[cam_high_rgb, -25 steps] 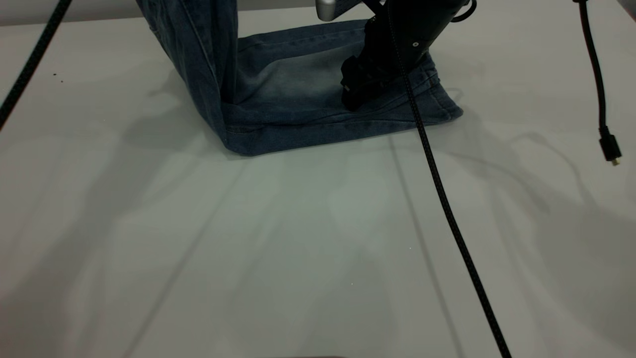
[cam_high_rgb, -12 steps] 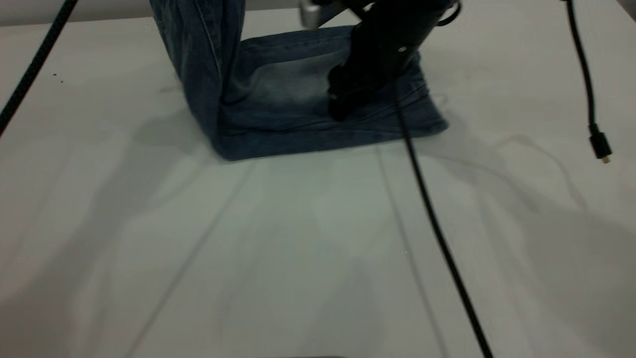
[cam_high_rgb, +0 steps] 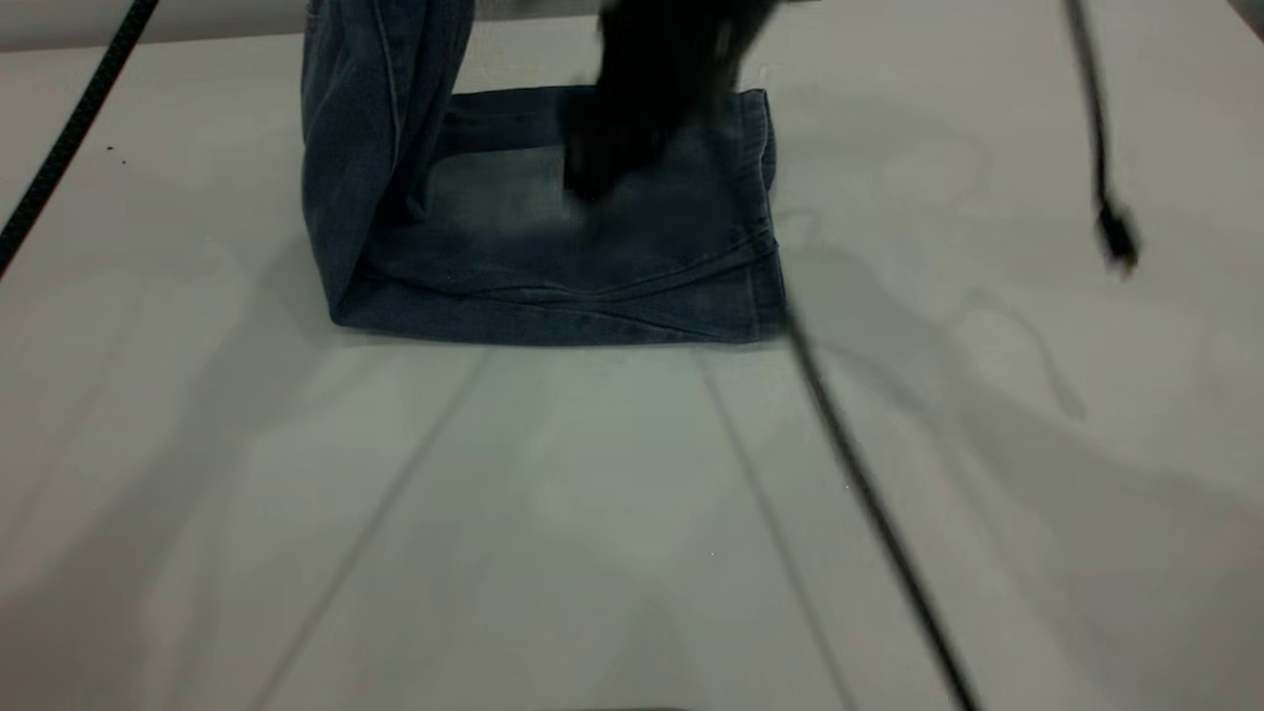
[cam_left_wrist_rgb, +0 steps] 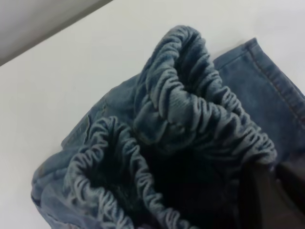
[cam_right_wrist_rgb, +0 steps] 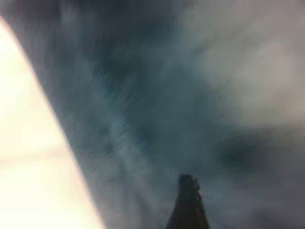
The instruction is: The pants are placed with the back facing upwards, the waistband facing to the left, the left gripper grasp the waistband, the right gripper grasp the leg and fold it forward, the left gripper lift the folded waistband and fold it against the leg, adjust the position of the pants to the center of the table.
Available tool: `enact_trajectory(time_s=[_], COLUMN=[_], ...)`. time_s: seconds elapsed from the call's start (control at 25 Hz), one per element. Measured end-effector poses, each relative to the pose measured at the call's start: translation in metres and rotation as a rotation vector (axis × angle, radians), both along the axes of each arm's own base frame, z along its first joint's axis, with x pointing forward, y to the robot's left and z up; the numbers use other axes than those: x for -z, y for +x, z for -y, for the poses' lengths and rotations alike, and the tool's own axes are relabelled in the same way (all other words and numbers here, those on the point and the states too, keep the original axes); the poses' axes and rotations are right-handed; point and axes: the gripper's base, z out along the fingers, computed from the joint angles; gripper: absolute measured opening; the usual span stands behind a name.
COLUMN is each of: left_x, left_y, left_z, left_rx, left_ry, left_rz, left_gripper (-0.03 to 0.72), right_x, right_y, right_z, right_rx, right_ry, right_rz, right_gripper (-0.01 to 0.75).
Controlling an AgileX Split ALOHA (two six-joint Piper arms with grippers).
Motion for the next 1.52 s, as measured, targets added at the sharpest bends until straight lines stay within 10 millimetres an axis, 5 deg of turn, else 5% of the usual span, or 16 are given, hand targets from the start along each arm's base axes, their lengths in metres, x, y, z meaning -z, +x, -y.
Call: enact_trajectory(time_s=[0.12, 0.36, 0.6, 0.8, 0.92, 1.2, 1.36, 1.52], left_x=[0.001, 0.006, 0.051, 0.088, 0.097, 0.065, 0.041, 0.061], left_y=[-0.003, -0.019, -0.024, -0.024, -0.024, -0.031, -0.048, -0.048], left_z=[0.007, 0.047, 0.095, 0.122, 0.129, 0.127, 0.112, 0.1], left_rx=[0.019, 0.122, 0.215, 0.235, 0.239, 0.266, 0.287, 0.065], left_ry=[0.003, 0.015, 0.044, 0.049, 0.046, 0.048, 0.163, 0.232], left_rz=[-0.013, -0.024, -0.048, -0.025, -0.011, 0.013, -0.096, -0.258], left_gripper=[0.045, 0.045, 0.046, 0.073, 0.161, 0.479, 0.531, 0.535], right_x=[-0.053, -0.12, -0.166, -0.177, -0.177, -0.177, -0.177, -0.176], right_y=[0.013, 0.026, 0.014, 0.008, 0.006, 0.005, 0.004, 0.004], right_z=[0.034, 0.103, 0.118, 0.118, 0.117, 0.117, 0.117, 0.116], right_rx=[0.078, 0.25, 0.289, 0.281, 0.274, 0.27, 0.266, 0.26], right_ry=[0.048, 0.121, 0.193, 0.216, 0.216, 0.219, 0.218, 0.215], right_rz=[0.083, 0.177, 0.236, 0.227, 0.212, 0.202, 0.194, 0.183], right_gripper=[0.465, 0.465, 0.465, 0.465, 0.465, 0.465, 0.465, 0.465])
